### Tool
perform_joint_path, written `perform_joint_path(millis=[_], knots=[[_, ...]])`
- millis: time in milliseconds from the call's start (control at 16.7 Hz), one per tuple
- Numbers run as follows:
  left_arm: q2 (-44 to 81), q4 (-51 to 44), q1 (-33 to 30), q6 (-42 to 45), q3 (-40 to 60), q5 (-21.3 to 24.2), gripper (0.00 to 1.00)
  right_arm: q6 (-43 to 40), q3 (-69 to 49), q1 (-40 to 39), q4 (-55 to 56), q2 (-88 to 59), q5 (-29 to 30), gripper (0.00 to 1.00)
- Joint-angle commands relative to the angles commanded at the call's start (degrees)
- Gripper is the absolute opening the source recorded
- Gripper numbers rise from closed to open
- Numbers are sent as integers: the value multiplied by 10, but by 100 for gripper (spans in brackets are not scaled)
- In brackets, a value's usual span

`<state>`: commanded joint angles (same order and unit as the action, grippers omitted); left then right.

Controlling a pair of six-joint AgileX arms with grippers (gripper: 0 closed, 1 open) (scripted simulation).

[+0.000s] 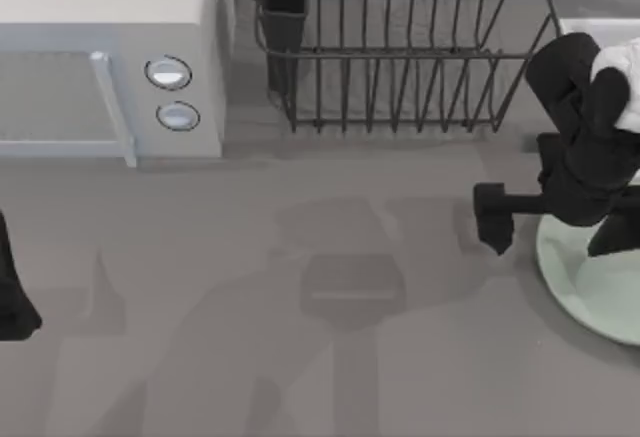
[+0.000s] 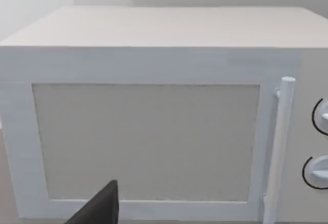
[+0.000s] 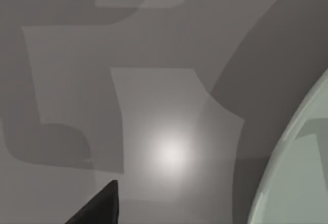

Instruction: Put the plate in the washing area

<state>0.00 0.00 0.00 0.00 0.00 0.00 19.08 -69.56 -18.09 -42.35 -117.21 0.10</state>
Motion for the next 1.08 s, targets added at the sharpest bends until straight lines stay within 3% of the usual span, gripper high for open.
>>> perform_joint_path(millis=[180, 960, 1080], knots=[[0, 0, 0, 0, 0, 0, 100, 0, 0, 0, 0, 0, 0, 100], [0, 0, 0, 0, 0, 0, 100, 0, 0, 0, 0, 0, 0, 2], [0, 0, 0, 0, 0, 0, 100, 0, 0, 0, 0, 0, 0, 0]])
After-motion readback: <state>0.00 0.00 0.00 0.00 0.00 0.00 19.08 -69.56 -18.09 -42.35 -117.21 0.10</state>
